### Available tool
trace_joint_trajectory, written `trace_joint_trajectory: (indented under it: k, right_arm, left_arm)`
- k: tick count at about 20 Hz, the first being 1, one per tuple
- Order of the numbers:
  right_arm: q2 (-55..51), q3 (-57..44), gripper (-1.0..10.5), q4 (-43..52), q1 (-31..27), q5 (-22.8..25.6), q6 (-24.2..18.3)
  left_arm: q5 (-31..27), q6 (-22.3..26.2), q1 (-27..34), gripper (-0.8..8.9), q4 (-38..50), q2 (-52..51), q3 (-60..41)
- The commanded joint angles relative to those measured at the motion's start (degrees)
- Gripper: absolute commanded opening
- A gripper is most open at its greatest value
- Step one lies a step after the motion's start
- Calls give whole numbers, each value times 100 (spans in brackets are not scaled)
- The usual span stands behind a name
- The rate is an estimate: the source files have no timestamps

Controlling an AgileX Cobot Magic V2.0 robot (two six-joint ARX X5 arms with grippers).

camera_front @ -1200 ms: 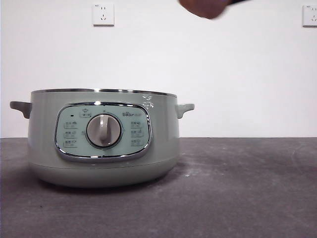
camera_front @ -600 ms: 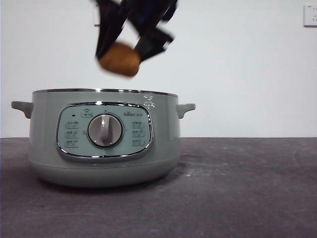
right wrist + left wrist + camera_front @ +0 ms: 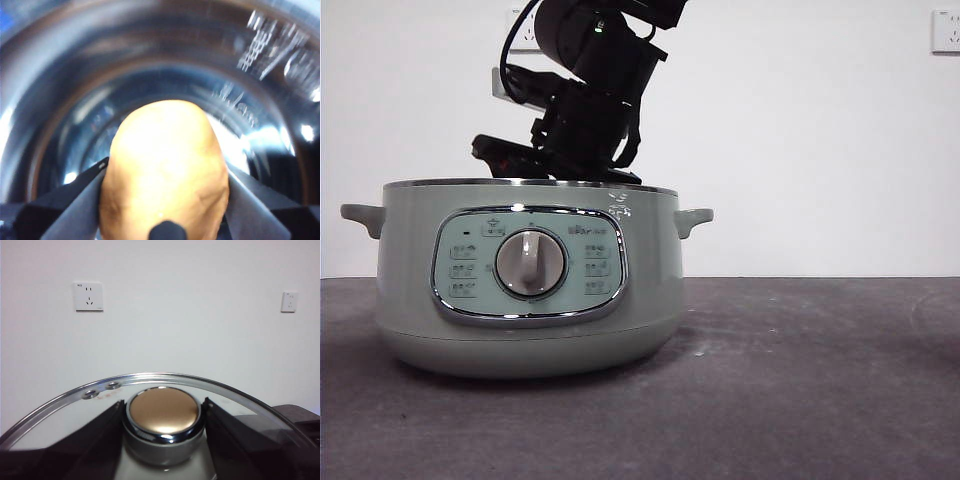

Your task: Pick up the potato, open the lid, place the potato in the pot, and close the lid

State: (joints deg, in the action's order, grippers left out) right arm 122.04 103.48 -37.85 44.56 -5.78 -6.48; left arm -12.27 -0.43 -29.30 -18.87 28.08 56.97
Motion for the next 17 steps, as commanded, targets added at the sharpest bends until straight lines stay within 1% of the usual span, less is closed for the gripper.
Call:
trace_joint_trajectory:
  k: [1,4,5,6,7,8,9,12,15,16,17]
  right_arm:
    - [173,11,-12,-50,15,17,-94]
    - [173,11,12,-168,13,20,-111]
    - [173,11,106,-188,13,17,-109]
    - [173,11,305,-190,15,20,-103]
    - [173,11,454,-190,15,37,-61]
    - [173,11,482,-192,15,35,-44]
    - [173,11,481,-190,20,31,-28]
    - [68,13,477,-192,17,17,195]
    - [-557,13,472,-487,9,35,212]
    - [-815,13,472,-691,7,101,210]
    - [-1156,13,472,-951,7,393,208]
  left_arm:
    - [31,66,0,-9,282,-48,52]
    - [33,52,0,-8,203,-48,52]
    - [33,52,0,-8,170,-48,52]
    - [33,52,0,-8,131,-48,52]
    - [31,50,0,-8,83,-48,52]
    - [31,50,0,-8,48,-48,52]
    - [31,52,0,-8,-11,-48,52]
    - [31,52,0,-8,-118,-48,52]
    - [28,48,0,-8,-109,-17,52]
    - [28,48,0,-8,-94,24,52]
    - [28,46,0,-8,-63,111,52]
